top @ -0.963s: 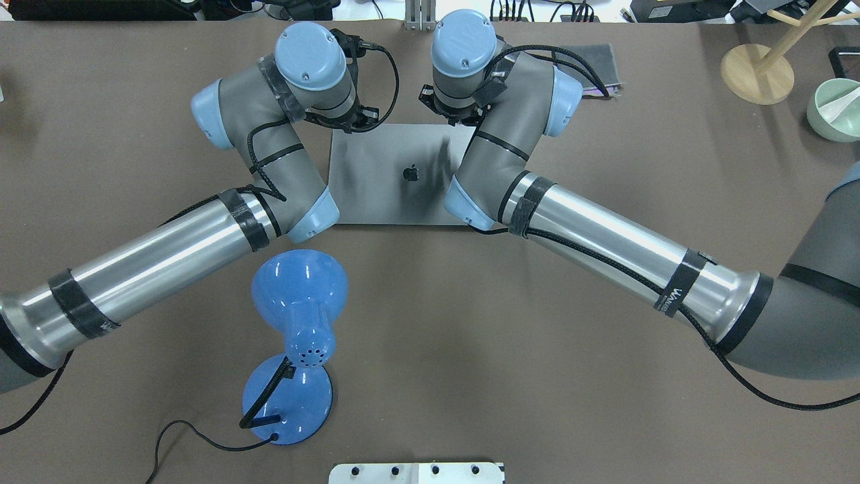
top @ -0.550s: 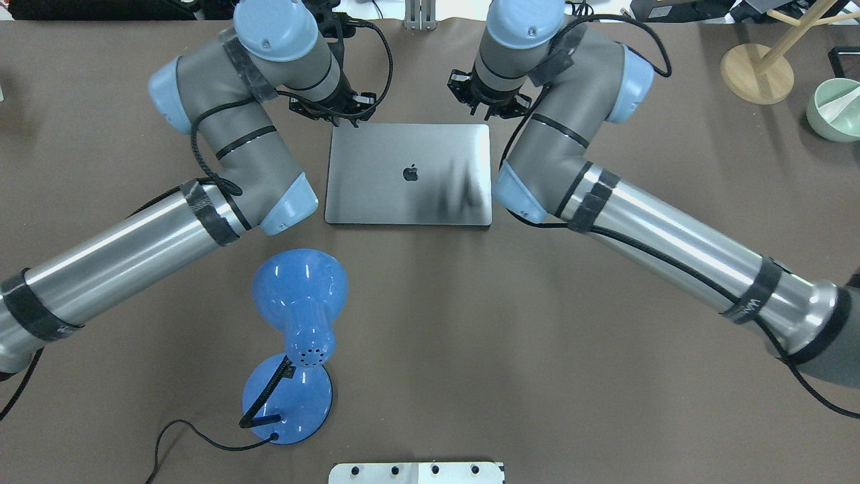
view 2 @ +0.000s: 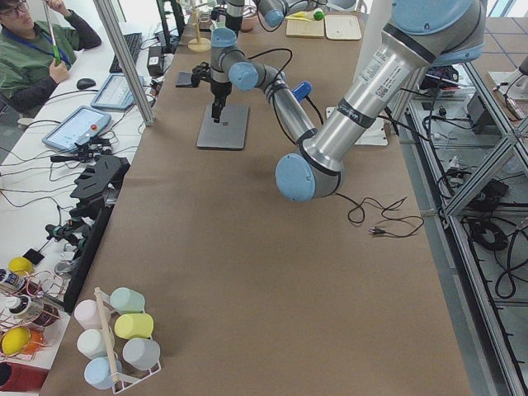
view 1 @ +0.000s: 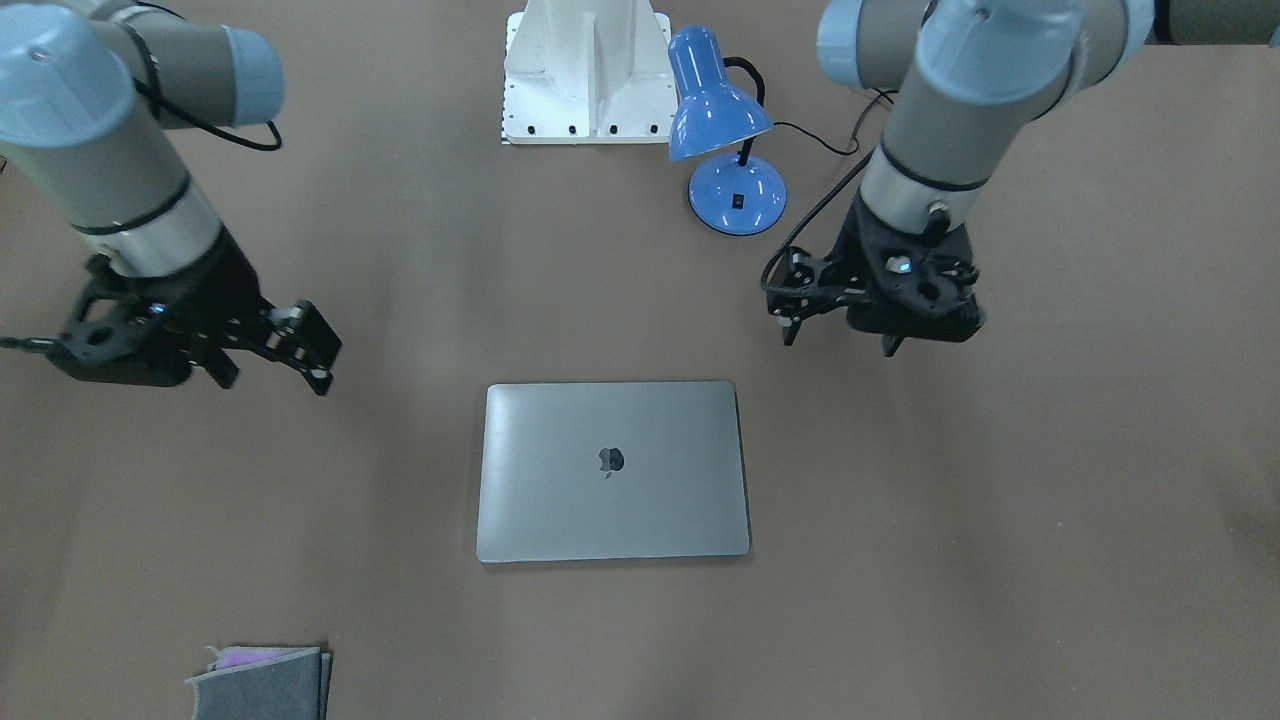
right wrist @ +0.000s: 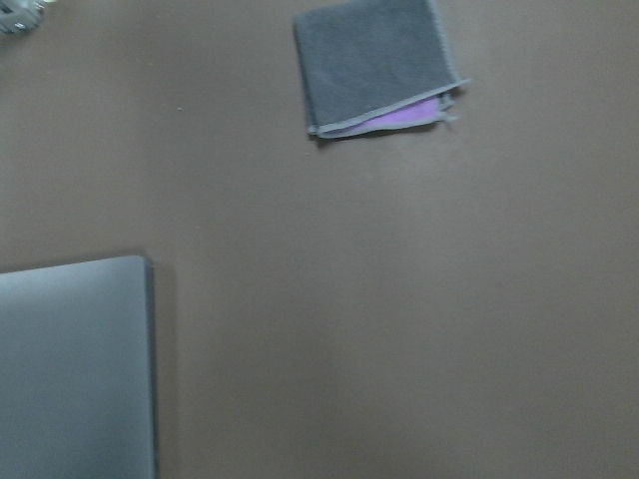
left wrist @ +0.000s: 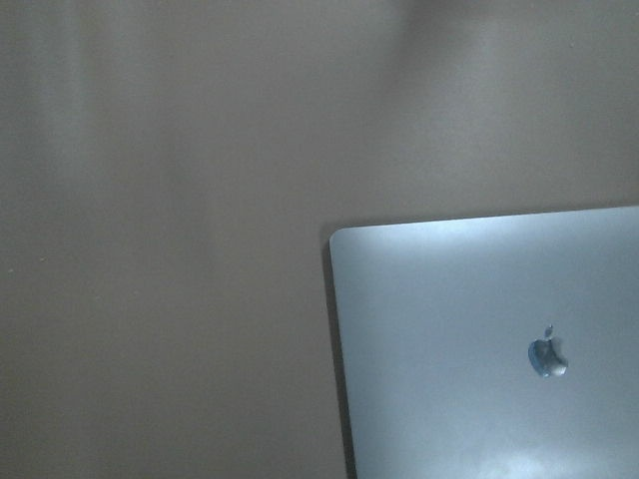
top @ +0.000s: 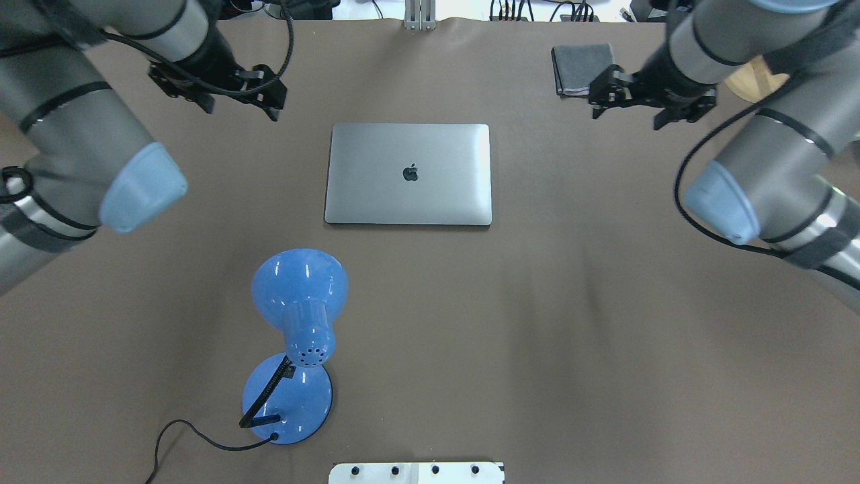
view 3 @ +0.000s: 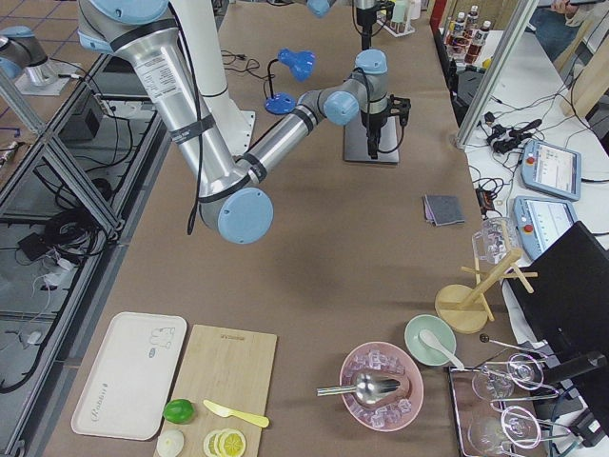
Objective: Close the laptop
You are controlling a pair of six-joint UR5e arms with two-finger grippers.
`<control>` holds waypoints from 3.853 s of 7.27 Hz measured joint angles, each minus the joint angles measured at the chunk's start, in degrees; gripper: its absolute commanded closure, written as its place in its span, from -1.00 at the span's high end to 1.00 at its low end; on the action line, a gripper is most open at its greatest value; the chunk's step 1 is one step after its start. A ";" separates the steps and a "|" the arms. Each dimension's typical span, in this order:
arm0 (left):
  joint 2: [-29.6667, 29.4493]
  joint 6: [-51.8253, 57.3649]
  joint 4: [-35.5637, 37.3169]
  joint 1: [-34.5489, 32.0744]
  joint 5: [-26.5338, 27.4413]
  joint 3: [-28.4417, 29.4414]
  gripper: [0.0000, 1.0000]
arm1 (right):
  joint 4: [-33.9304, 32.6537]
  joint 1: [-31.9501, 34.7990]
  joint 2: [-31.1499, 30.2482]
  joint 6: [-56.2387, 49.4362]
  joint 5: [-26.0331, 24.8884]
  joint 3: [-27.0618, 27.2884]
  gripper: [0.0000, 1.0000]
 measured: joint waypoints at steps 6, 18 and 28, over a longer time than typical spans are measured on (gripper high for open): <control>29.54 47.36 3.93 -25.51 -11.98 -5.66 0.97 | -2.98 29.95 -36.75 -52.33 12.20 7.33 1.00; 38.23 49.91 3.27 -30.15 -11.68 -1.03 0.97 | -12.42 34.49 -41.42 -58.33 9.57 6.60 1.00; 38.86 49.82 3.17 -30.12 -11.67 -1.13 0.97 | -12.41 34.33 -41.59 -58.42 13.51 6.55 1.00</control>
